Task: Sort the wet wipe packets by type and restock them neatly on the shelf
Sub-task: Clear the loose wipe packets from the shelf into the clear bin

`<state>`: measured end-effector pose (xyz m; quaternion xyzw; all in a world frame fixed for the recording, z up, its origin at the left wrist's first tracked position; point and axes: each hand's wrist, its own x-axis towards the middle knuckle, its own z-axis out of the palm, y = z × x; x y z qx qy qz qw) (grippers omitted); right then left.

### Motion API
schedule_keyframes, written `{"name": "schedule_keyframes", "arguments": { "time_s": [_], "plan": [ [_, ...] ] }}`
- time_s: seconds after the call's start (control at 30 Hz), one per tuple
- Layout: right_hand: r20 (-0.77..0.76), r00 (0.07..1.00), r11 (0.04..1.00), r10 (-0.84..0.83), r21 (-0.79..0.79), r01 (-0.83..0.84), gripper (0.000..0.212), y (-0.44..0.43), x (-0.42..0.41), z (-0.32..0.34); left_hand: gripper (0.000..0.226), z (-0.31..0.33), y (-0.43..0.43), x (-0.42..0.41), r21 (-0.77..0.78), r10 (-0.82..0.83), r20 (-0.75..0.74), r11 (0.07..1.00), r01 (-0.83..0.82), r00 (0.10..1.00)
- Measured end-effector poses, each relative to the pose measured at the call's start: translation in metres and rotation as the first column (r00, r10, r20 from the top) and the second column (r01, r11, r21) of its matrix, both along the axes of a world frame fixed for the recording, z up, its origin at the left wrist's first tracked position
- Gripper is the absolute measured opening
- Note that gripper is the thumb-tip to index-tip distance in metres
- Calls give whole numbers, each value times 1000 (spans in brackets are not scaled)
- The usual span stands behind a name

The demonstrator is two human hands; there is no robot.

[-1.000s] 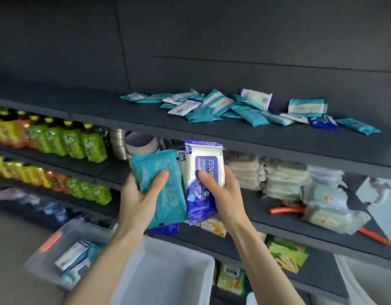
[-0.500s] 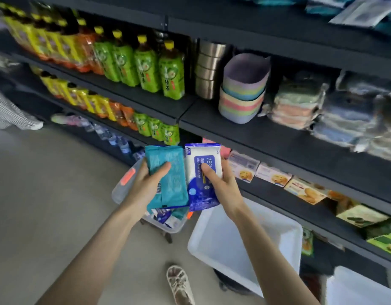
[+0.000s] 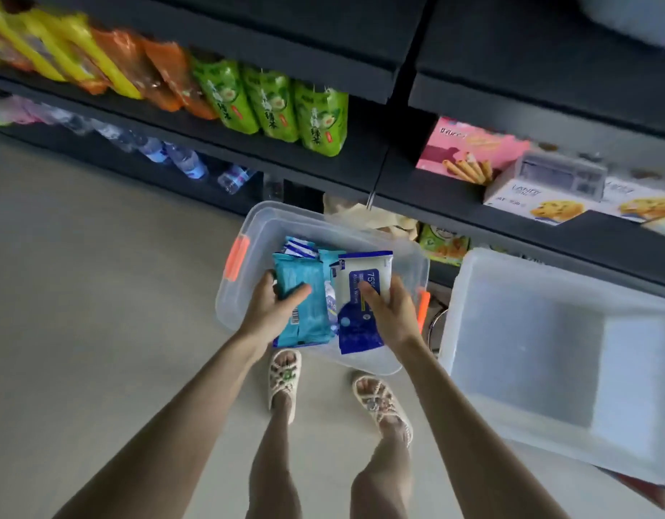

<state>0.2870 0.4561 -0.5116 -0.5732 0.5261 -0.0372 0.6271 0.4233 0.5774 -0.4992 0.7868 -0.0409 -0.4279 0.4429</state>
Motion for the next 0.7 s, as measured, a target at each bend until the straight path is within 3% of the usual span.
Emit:
{"name": "schedule_keyframes", "arguments": {
  "time_s": [0.2,0.37,0.53,0.7],
  "plan": [
    [-193,971,988,-142,-86,128,28,24,48,-113,30,-113,-2,59,114,-274,15,956,270,962],
    [-278,942,977,-185,-156,146,27,25,65,-191,32,-199,-12,83,133,-437,141,898,420,889],
    [-330,922,969,-201,-203,139,31,17,66,-251,54,-252,-20,91,179,-572,451,810,558,685],
    [-421,903,976,-86,-218,-9,45,14,62,-272,73,-269,-10,90,290,-652,556,733,615,515]
  ]
}}
